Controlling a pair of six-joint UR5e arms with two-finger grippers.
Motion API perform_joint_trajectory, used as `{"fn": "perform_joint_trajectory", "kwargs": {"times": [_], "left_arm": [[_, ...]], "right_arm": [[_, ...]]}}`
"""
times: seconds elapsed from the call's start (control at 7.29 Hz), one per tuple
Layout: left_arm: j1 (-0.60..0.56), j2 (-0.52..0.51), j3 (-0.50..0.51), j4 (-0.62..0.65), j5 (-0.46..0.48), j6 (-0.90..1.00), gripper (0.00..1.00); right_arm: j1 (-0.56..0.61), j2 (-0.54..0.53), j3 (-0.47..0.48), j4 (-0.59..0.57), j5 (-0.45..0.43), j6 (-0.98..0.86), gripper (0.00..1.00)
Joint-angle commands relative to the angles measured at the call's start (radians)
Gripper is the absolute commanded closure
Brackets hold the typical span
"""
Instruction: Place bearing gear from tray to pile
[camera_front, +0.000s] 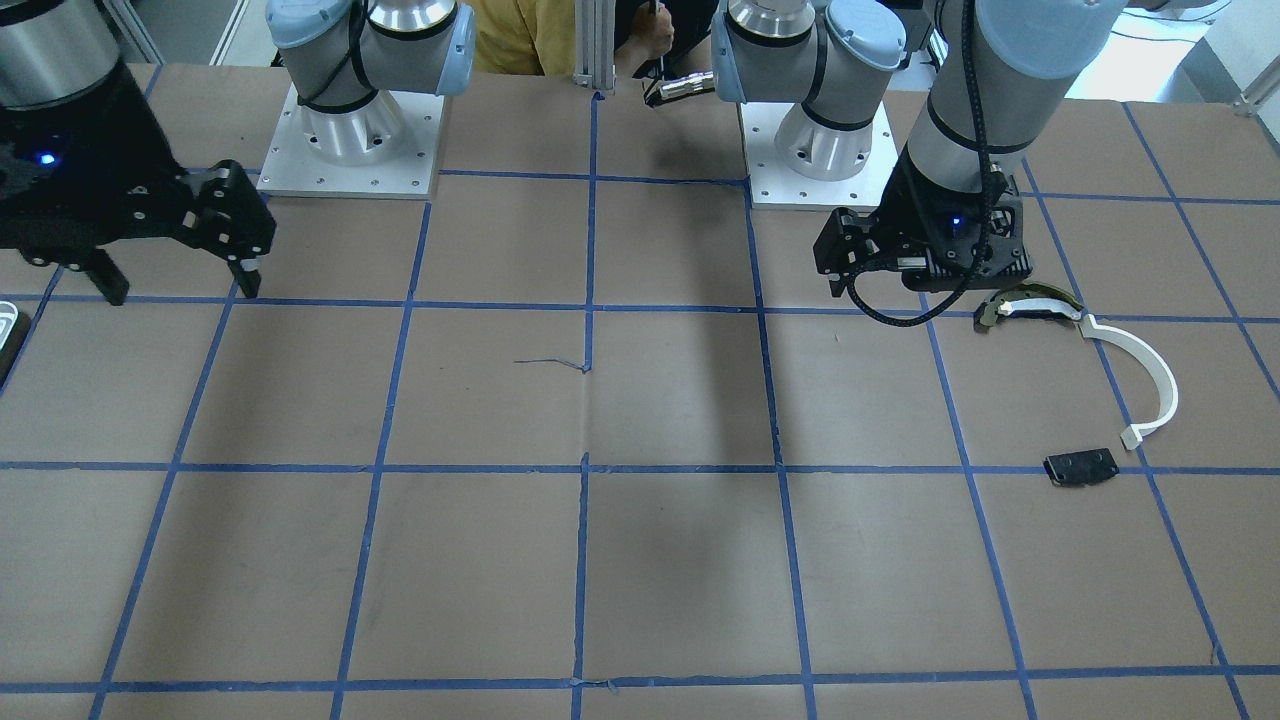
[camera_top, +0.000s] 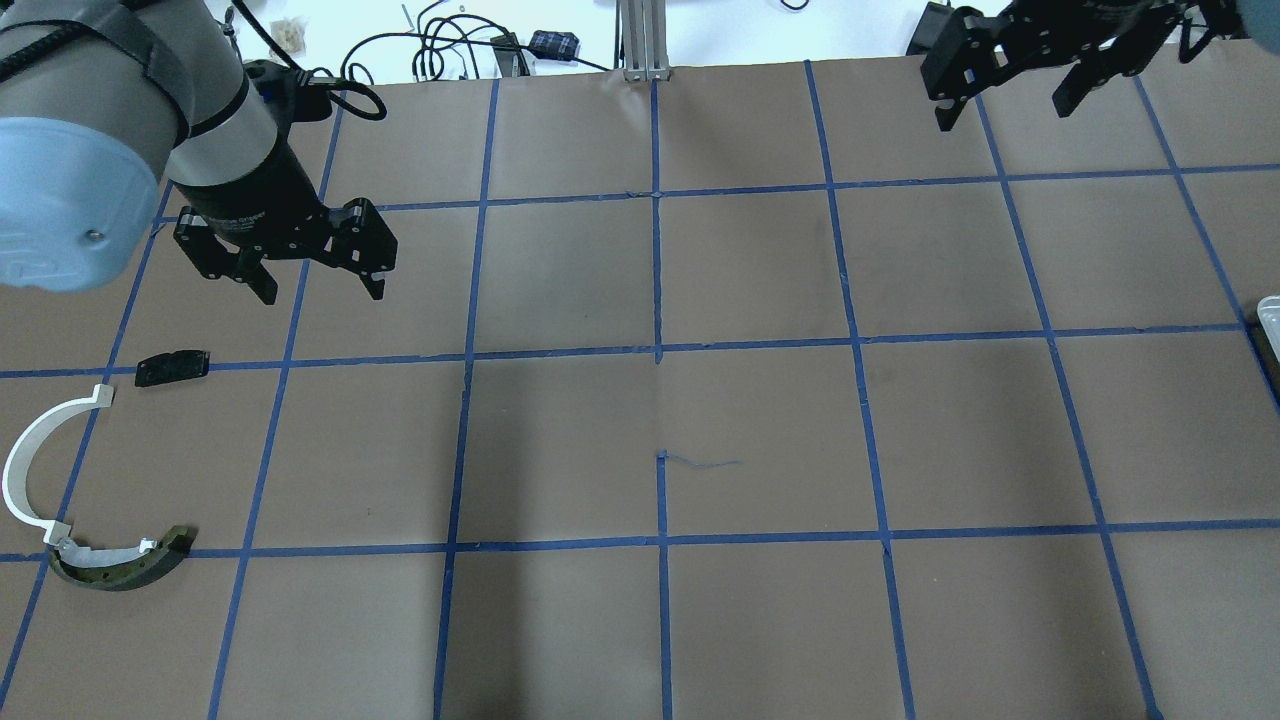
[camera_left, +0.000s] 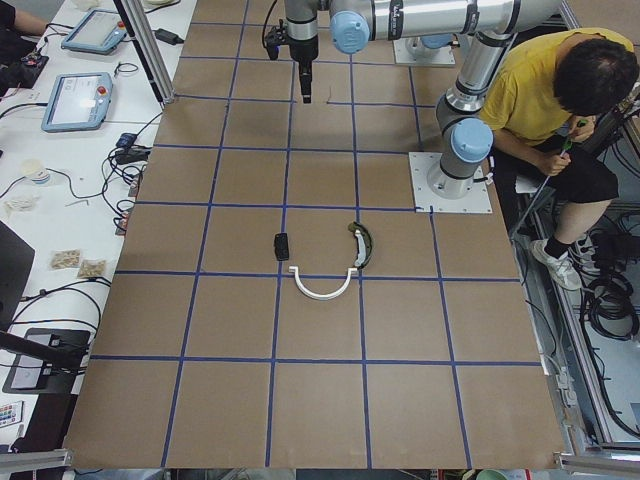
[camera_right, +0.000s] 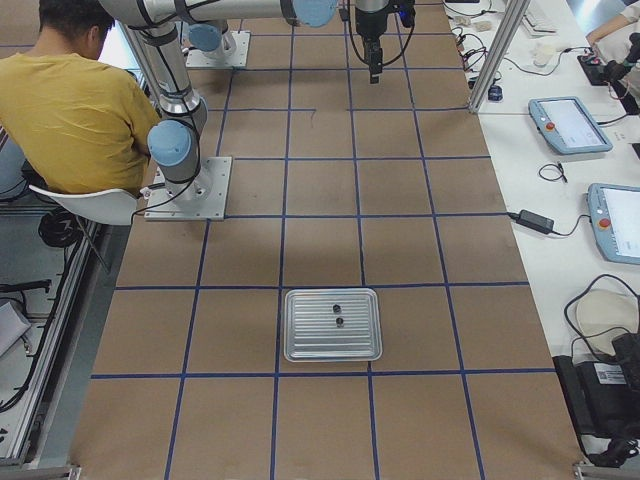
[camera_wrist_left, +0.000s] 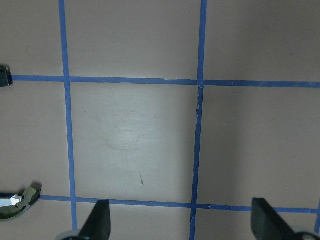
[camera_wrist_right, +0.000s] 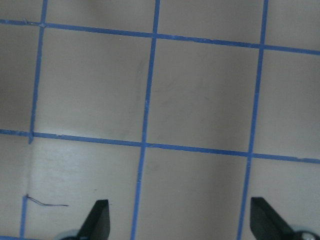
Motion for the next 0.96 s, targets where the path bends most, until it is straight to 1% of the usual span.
{"fn": "perform_joint_trajectory", "kwargs": {"times": [0.0, 0.27, 0.41, 0.55, 0.69, 0.82], "left_arm": [[0.0, 0.0, 0.0, 0.0, 0.0, 0.0, 0.0], [0.0, -0.003, 0.0, 0.0, 0.0, 0.0, 0.0], [0.0, -0.004, 0.0, 0.0, -0.002, 0.0, 0.0], [0.0, -0.003, 0.0, 0.0, -0.002, 0.0, 0.0], [0.0, -0.004, 0.0, 0.0, -0.002, 0.0, 0.0], [0.0, -0.004, 0.0, 0.0, 0.0, 0.0, 0.0]], "right_arm": [[-0.176, -0.006, -0.004, 0.004, 0.0, -0.372, 0.0], [-0.298, 0.001, 0.001, -0.013, -0.002, -0.532, 0.0], [-0.369, 0.07, 0.013, -0.01, -0.012, -0.615, 0.0], [-0.494, 0.122, 0.018, -0.015, -0.006, -0.75, 0.0], [-0.608, 0.167, 0.018, -0.023, -0.003, -0.846, 0.0], [-0.679, 0.237, 0.018, -0.108, -0.009, -0.952, 0.0]]}}
